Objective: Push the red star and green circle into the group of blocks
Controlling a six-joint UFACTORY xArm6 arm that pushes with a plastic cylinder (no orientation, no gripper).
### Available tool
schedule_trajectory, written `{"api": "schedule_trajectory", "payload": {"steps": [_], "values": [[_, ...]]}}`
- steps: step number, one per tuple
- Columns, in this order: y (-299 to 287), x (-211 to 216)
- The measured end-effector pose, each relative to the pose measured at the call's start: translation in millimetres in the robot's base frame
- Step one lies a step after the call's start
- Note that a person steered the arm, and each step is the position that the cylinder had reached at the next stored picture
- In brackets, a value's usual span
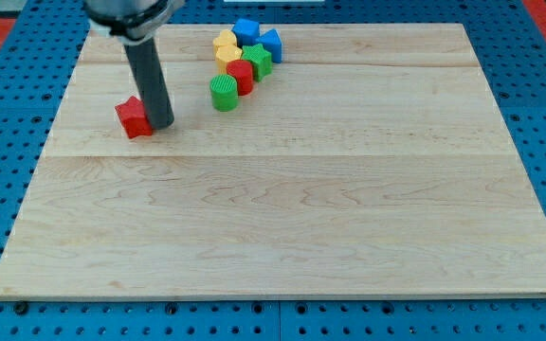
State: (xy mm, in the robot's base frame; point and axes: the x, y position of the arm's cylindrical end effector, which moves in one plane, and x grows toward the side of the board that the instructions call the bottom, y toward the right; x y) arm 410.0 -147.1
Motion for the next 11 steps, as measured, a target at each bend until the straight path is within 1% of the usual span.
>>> {"api": "schedule_trajectory", "payload": {"steps": [1, 2, 3, 4, 5, 6, 7, 8, 9, 10, 11], "values": [[-7, 40], [-44, -6], [-27, -40], [-4, -59], [-5, -57], [-52, -26], [-79, -86], [-34, -106], [30, -105], [4, -105], [-31, -65]]}}
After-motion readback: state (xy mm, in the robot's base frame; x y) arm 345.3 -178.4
